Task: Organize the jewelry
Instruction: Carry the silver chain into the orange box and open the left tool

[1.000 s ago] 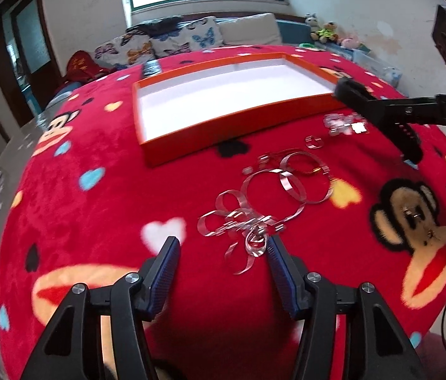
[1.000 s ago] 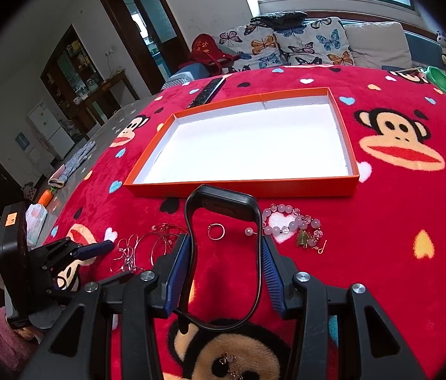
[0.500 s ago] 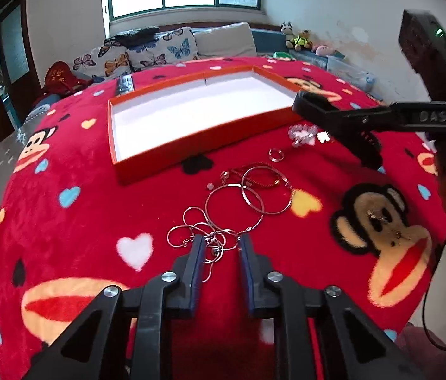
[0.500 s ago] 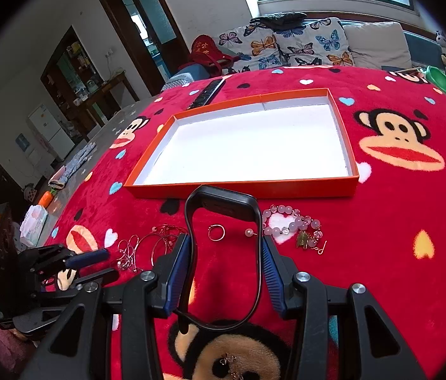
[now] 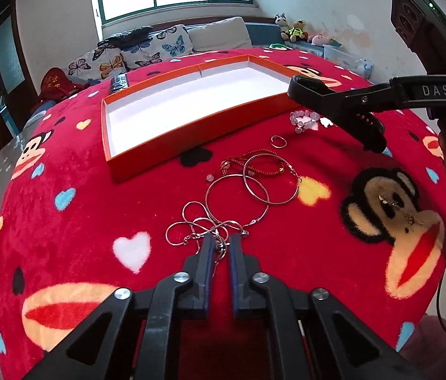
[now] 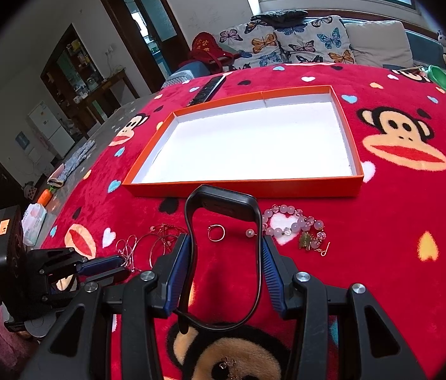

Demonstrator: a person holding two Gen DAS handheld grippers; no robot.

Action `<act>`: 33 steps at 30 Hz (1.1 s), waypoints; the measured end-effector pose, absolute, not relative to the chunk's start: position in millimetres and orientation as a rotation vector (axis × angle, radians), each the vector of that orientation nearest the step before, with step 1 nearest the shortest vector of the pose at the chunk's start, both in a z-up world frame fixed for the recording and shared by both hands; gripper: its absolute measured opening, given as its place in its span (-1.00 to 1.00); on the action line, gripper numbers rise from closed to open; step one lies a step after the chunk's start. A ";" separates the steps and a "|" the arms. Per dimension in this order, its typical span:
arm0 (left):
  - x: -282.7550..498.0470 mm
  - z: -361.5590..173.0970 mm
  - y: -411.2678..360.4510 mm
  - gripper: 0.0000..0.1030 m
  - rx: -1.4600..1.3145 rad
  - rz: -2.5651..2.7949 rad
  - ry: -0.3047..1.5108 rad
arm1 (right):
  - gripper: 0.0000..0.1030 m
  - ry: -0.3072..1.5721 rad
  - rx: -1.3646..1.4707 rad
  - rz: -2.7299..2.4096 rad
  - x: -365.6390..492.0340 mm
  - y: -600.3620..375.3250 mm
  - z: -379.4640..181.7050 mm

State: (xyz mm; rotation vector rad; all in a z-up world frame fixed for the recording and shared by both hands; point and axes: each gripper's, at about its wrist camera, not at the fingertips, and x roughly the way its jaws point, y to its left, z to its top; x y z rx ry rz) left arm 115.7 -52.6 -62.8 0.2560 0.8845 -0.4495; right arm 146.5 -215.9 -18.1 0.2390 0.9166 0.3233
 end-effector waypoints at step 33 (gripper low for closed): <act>189.1 139.4 -24.8 -0.89 0.058 -0.468 0.602 | -0.04 0.869 0.183 0.348 187.9 -228.8 36.7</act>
